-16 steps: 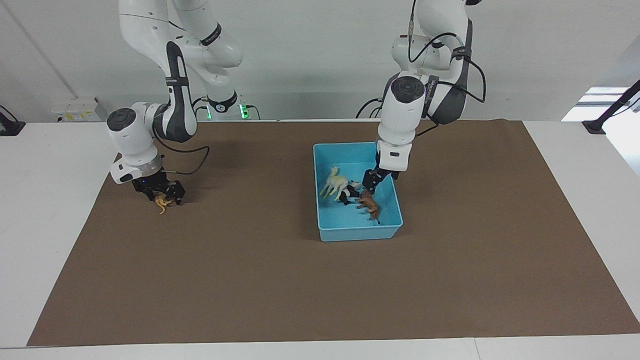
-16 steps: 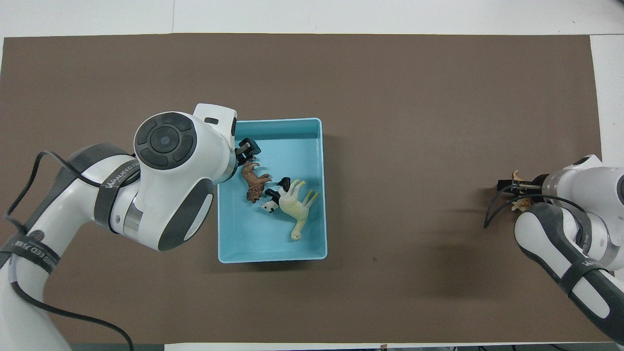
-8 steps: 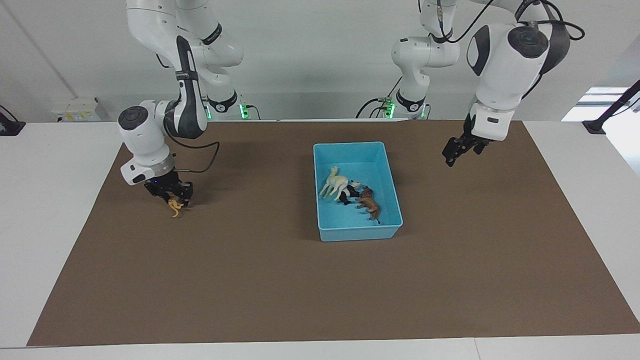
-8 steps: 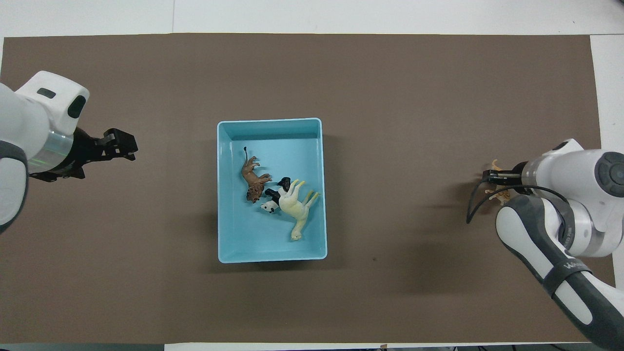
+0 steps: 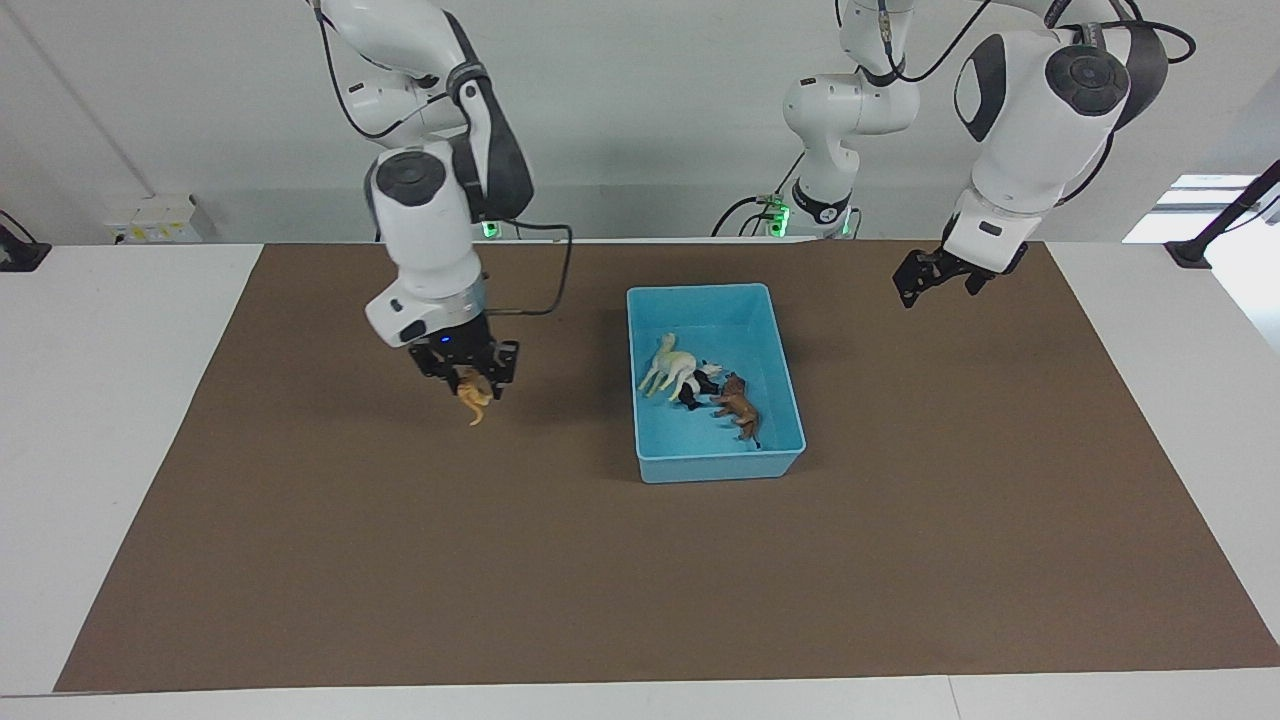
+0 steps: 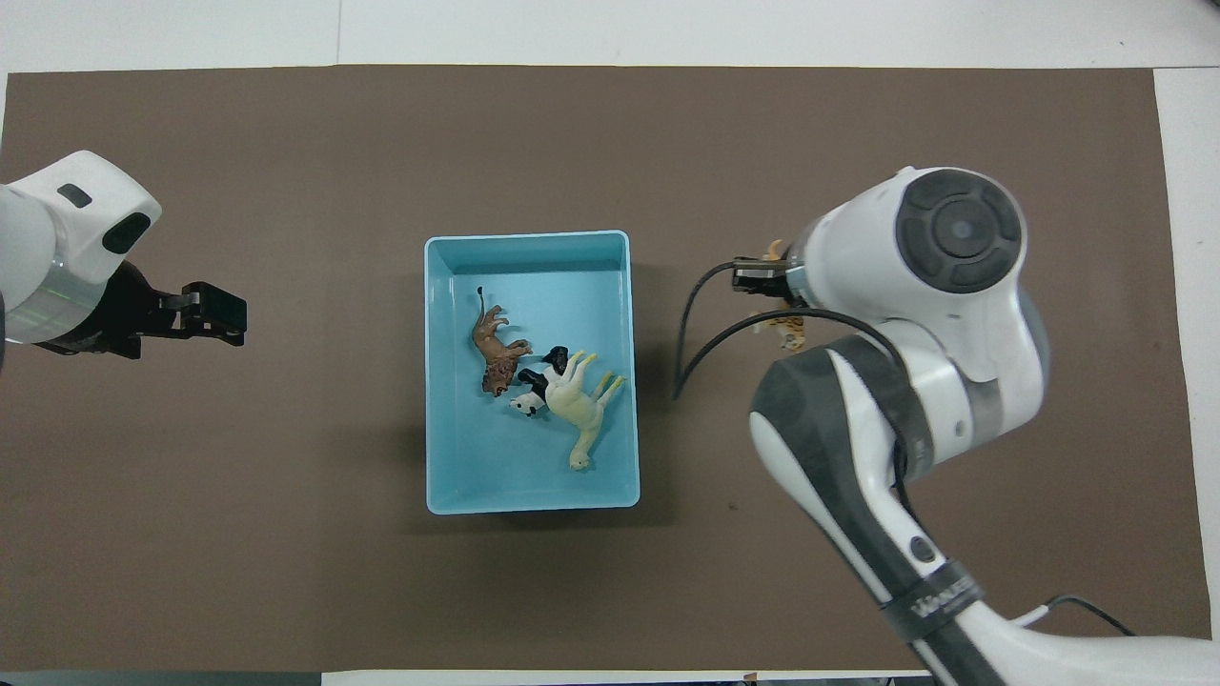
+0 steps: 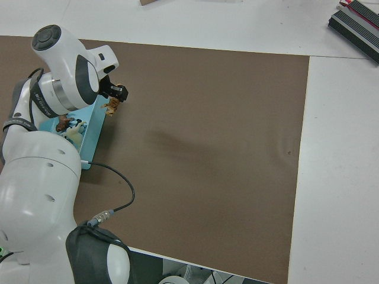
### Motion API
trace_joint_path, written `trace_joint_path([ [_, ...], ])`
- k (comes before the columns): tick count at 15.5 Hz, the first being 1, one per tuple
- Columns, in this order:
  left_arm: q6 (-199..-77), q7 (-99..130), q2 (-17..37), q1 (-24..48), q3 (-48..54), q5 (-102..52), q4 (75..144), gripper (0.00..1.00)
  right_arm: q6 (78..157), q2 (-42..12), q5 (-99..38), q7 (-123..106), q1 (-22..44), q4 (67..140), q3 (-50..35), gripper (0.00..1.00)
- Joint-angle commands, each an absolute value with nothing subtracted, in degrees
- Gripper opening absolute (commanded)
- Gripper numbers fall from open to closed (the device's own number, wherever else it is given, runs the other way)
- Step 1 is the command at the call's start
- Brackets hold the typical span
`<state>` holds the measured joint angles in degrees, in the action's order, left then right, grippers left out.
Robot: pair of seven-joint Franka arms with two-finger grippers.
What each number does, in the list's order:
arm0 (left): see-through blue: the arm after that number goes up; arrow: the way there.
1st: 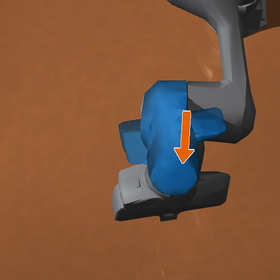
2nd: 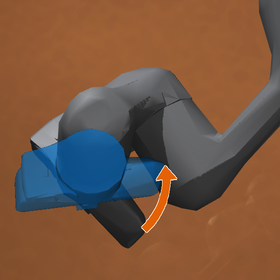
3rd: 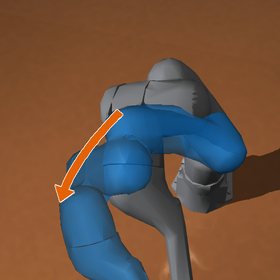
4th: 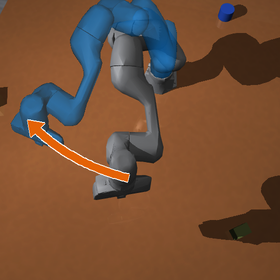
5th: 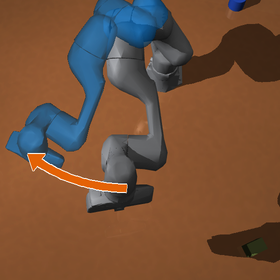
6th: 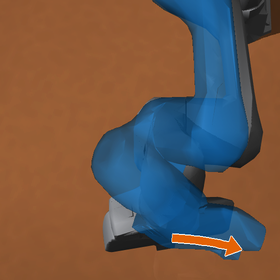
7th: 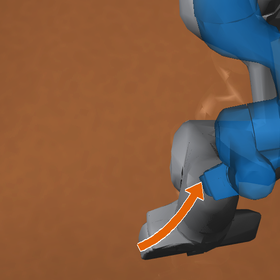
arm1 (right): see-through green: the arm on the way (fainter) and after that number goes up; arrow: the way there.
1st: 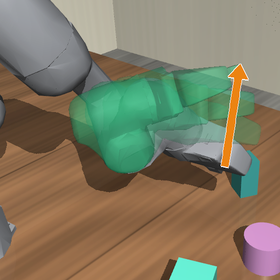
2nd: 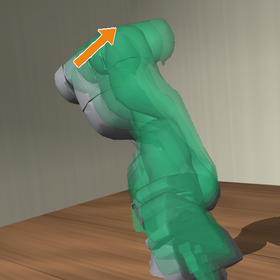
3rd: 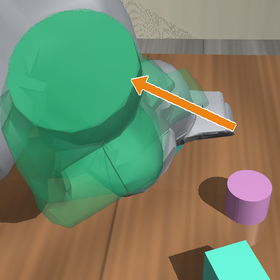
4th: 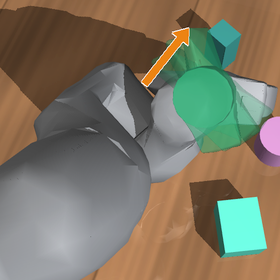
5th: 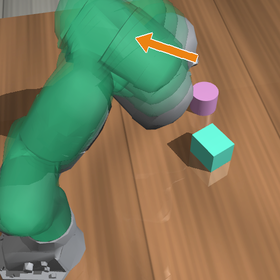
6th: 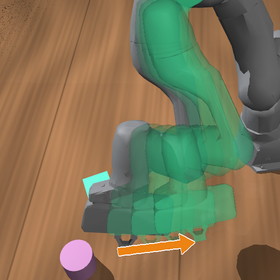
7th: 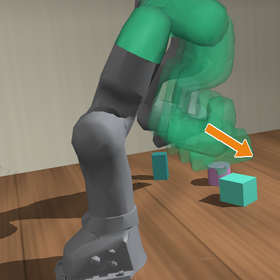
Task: Put all toys into storage box
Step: 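Carry the tan dog into the box with the right gripper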
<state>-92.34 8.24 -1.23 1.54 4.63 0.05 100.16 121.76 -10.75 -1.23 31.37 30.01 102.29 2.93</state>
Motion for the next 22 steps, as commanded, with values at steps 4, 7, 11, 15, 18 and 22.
trace_joint_path([
  [4,-89.74,4.22,-0.35,0.44,4.57,-1.23,98.35,1.00,129.70,-22.13,-2.81,43.21,43.23,97.66,3.60,0.00],
  [7,-90.35,3.87,-0.35,0.53,4.57,-1.23,98.35,1.00,129.30,-22.50,-3.60,47.09,43.68,97.04,3.52,1.00],
  [11,-89.47,1.85,0.44,1.23,4.48,-1.14,98.26,1.00,123.42,-22.41,-2.72,53.35,42.64,91.77,3.69,1.00],
  [15,-89.21,1.93,0.62,1.32,4.48,-1.14,97.82,1.00,121.03,-16.10,-1.85,49.51,35.18,91.58,4.48,1.00],
  [18,-89.12,1.93,0.26,1.23,4.48,-1.14,98.17,1.00,120.41,-12.84,-1.85,34.60,26.05,92.02,4.48,1.00],
  [22,-89.65,1.76,0.09,1.23,4.48,-1.23,98.26,1.00,116.21,-10.64,-2.72,14.19,13.74,92.02,4.40,1.00],
])
